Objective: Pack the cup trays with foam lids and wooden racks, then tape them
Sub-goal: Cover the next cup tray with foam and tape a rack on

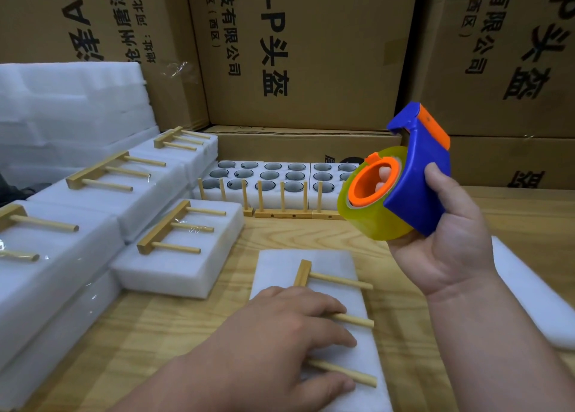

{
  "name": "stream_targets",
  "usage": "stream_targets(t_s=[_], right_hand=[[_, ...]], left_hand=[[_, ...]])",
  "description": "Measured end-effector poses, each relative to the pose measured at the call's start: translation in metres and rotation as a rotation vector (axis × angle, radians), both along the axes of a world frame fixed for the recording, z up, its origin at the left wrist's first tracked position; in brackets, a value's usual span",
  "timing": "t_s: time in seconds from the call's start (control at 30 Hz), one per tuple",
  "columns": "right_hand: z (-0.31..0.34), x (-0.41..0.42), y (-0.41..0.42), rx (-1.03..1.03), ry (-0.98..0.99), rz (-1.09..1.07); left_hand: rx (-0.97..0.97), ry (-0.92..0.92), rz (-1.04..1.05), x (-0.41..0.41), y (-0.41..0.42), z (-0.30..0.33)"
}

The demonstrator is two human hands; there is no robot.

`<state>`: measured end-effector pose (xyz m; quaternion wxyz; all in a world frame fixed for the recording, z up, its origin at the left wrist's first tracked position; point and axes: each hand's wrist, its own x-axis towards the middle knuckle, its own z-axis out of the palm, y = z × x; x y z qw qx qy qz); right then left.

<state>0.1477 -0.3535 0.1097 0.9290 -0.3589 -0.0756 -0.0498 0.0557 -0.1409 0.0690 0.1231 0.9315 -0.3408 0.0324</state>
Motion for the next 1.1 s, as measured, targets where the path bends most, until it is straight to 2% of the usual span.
stream_targets(t_s=[0.2, 0.47, 0.6, 0.73, 1.1], right_hand=[[0.002, -0.001, -0.001, 0.009, -0.007, -0.007], [0.002, -0.002, -0.001, 0.000, -0.018, -0.011], [0.002, -0.002, -0.002, -0.004, -0.029, -0.010], [0.004, -0.002, -0.004, -0.012, -0.044, 0.009], [0.006, -0.002, -0.003, 0.004, -0.059, 0.039]], left_hand=[[0.064, -0.016, 0.107, -0.005, -0.005, -0.002], [0.226, -0.007, 0.022, -0.005, -0.006, -0.008], [0.229, -0.016, 0.008, -0.005, 0.002, -0.003], [0.134, 0.009, 0.085, -0.008, 0.000, 0.000], [0.149, -0.054, 0.220, -0.016, -0.014, 0.000]])
